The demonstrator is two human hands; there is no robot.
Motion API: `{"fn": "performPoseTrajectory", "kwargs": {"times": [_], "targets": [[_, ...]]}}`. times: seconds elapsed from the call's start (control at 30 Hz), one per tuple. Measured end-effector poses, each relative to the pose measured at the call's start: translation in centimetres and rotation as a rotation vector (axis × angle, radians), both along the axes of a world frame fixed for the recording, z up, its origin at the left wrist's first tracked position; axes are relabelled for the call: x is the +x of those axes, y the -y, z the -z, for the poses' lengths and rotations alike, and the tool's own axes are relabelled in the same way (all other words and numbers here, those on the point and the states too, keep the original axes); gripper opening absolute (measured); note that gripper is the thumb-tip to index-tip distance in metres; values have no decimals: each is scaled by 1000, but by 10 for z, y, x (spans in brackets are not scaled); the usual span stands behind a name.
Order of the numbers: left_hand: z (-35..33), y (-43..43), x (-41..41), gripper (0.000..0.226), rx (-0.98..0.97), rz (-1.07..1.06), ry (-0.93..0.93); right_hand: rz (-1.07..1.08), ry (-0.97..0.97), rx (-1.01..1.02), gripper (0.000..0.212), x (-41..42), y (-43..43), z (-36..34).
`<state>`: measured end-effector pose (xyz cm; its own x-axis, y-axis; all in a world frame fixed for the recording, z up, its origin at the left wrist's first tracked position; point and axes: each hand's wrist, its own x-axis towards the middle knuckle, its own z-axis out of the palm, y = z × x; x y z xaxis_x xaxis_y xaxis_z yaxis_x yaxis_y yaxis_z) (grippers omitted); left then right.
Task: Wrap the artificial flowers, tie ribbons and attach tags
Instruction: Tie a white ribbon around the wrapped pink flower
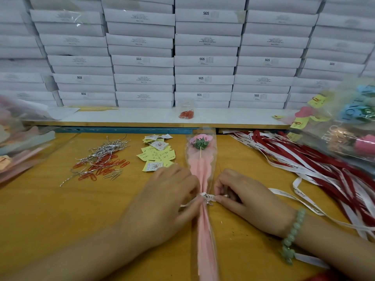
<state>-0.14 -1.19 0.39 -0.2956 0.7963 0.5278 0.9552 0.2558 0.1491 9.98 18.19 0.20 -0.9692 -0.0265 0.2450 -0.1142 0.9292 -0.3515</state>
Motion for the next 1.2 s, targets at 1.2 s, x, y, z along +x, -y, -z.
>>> {"fn": "performPoseTrajectory", "kwargs": {"times": [1.2], "targets": [[-8, -4, -6, 24, 165, 167, 952, -1, 10, 23, 11, 0, 0, -1]]}}
